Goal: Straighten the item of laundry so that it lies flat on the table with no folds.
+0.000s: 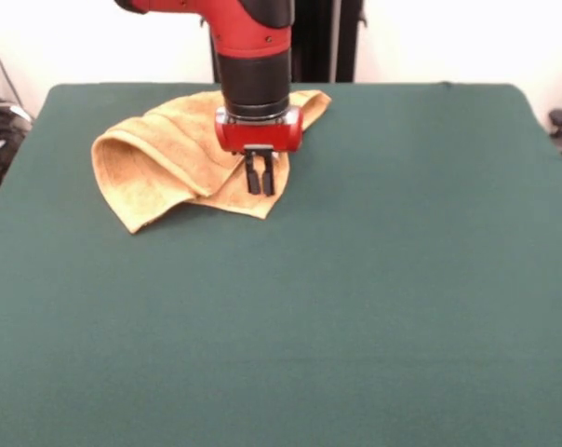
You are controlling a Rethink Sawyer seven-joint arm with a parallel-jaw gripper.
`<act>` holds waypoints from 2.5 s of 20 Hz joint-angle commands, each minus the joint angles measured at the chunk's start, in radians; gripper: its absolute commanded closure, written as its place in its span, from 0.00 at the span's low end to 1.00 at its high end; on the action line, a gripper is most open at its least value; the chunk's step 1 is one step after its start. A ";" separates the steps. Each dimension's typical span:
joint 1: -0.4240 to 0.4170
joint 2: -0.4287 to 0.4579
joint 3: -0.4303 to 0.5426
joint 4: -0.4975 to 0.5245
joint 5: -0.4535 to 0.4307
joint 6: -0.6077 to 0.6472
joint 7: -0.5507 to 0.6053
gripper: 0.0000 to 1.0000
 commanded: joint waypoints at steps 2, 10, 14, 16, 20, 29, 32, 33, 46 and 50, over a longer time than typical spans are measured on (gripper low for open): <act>0.032 0.389 0.038 -0.284 0.077 0.080 0.110 0.00; 0.067 0.391 0.023 -0.329 0.114 0.116 0.164 0.00; 0.087 0.392 0.012 -0.357 0.129 0.156 0.176 0.00; 0.091 0.393 0.011 -0.374 0.136 0.199 0.173 0.00; 0.102 0.397 0.008 -0.411 0.145 0.273 0.162 0.00; 0.115 0.396 0.005 -0.452 0.153 0.359 0.168 0.00; 0.114 0.392 0.007 -0.464 0.146 0.360 0.162 0.00; 0.117 0.390 0.007 -0.468 0.142 0.357 0.163 0.00; 0.002 0.359 0.110 -0.414 0.042 0.153 0.037 0.00; -0.036 0.357 0.148 -0.394 -0.010 0.010 0.048 0.00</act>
